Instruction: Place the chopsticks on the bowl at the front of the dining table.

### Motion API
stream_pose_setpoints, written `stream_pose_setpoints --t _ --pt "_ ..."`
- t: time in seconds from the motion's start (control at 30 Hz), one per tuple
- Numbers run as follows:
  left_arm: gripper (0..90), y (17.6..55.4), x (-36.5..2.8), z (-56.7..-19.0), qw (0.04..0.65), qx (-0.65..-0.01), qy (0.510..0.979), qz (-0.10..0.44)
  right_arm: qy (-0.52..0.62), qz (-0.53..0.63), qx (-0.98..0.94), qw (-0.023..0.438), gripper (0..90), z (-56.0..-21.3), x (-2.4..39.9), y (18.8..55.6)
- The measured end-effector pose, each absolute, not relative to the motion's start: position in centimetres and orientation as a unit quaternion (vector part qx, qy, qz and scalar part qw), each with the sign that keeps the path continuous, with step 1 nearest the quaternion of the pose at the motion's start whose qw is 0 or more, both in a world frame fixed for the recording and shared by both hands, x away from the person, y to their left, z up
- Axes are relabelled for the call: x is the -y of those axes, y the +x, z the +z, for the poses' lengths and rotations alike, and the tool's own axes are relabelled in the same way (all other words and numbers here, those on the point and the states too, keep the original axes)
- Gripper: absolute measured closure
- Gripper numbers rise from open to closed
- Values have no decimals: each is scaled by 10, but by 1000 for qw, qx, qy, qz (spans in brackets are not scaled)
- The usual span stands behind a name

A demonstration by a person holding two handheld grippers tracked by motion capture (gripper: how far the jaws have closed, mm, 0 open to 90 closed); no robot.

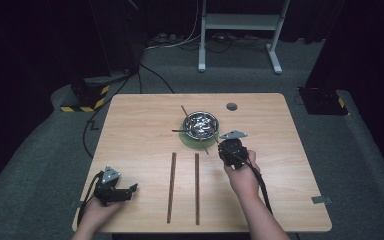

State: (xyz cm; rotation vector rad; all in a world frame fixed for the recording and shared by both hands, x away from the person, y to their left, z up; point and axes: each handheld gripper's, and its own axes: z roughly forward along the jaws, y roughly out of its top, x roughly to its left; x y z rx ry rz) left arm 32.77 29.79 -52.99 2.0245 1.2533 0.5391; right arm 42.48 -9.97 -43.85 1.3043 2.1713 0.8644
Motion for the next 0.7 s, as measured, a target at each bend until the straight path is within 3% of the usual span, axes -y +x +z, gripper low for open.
stream_pose_setpoints --t 0.7 --pt "140 328 -298 -530 343 -482 779 208 477 326 -784 228 842 -428 73 467"
